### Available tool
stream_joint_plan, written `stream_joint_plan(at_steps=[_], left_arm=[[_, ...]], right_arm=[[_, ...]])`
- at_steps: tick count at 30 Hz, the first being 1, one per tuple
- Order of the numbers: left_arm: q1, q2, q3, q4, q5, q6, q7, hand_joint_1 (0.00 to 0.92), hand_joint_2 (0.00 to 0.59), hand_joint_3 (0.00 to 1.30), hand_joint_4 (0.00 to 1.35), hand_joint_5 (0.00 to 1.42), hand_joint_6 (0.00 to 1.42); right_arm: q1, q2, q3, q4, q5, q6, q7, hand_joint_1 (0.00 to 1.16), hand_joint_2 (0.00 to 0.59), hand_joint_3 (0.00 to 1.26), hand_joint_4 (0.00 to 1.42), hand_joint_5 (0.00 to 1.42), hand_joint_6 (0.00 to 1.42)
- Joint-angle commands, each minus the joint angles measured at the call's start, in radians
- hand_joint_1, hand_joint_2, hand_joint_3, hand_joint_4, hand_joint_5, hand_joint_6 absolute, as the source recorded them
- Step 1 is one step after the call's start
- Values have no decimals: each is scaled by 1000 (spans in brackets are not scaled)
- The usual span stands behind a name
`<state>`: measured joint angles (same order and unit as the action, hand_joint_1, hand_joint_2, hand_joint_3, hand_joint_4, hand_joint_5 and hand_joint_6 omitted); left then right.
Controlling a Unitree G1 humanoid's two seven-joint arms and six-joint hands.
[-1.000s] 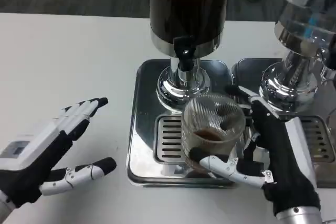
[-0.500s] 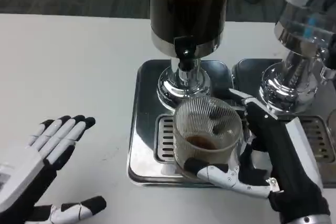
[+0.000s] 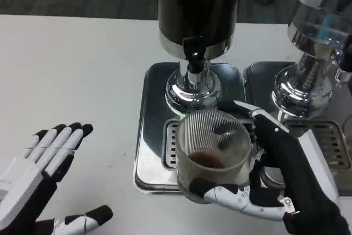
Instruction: Grasp the cup under the faucet to collect the drink, then remove the cup.
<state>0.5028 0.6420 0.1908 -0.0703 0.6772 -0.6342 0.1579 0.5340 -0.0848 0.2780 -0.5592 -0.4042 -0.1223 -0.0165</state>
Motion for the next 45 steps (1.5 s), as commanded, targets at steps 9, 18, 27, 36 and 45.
stream_joint_plan(at_steps=[9,18,27,36,45], left_arm=[[-5,-14,-25,-9,0,18,-7,0,119,0,0,0,0],[-11,-22,-32,-4,7,20,-2,0,120,0,0,0,0],[-18,-14,-47,-1,9,20,-11,0,123,0,0,0,0],[-21,-19,-56,-2,7,23,-4,0,123,0,0,0,0],[-20,-24,-58,0,-2,33,-7,0,124,0,0,0,0]], right_arm=[[-6,3,-14,-20,31,-12,-4,995,154,317,636,878,1249],[-17,2,-23,-9,45,-16,-2,995,154,324,636,878,1248],[-7,7,-17,-7,37,-21,-15,995,154,325,636,878,1248],[-10,2,-21,-8,42,-19,-10,995,154,325,630,869,1247],[-11,4,-26,-10,36,-22,-17,991,168,326,628,867,1230]])
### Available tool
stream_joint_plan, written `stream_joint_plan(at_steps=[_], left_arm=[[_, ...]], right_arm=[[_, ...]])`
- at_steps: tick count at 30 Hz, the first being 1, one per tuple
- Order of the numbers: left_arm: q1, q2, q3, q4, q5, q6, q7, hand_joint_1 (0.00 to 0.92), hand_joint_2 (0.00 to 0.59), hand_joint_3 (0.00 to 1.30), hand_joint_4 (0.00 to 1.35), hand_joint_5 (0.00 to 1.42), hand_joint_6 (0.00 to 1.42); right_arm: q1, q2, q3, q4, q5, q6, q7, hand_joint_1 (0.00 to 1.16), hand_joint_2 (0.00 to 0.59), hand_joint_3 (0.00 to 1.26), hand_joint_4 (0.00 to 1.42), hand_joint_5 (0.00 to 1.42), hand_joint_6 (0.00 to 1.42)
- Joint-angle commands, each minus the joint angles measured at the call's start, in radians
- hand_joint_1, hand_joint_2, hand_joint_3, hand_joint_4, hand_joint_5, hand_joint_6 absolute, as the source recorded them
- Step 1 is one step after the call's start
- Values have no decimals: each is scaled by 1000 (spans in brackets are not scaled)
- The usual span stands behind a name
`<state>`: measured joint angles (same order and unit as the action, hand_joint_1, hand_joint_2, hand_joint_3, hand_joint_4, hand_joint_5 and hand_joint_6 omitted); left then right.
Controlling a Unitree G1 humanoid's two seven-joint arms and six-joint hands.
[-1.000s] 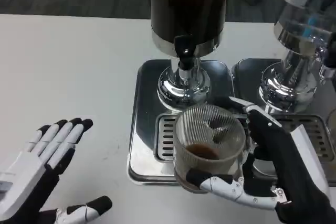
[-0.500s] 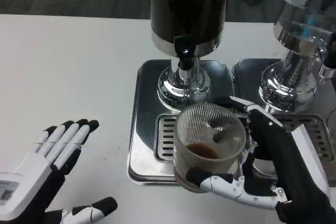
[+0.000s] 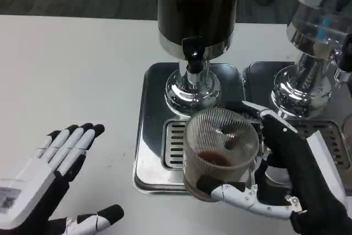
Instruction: Grasp the cup under the faucet to collect the drink, then remove the cup.
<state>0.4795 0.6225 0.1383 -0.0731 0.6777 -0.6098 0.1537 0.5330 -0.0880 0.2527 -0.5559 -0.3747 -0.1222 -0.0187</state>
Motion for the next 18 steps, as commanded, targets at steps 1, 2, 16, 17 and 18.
stream_joint_plan(at_steps=[1,2,16,17,18], left_arm=[[3,-5,-5,1,-3,10,-2,0,124,0,0,0,0],[3,-5,-5,1,-3,10,-2,0,124,0,0,0,0],[-9,-1,-13,9,-17,6,-10,0,125,0,0,0,0],[-8,-1,-12,7,-16,7,-9,0,125,0,0,0,0],[-8,0,-11,5,-16,8,-9,0,125,0,0,0,0]], right_arm=[[-8,8,-2,-13,7,-22,-15,991,168,324,628,867,1230],[-7,8,-2,-13,7,-23,-16,990,169,323,628,867,1230],[-13,9,-1,-9,12,-18,-11,989,171,317,628,877,1230],[-13,9,0,-10,12,-18,-11,989,171,317,628,877,1230],[-12,10,1,-10,12,-18,-11,989,171,317,628,877,1230]])
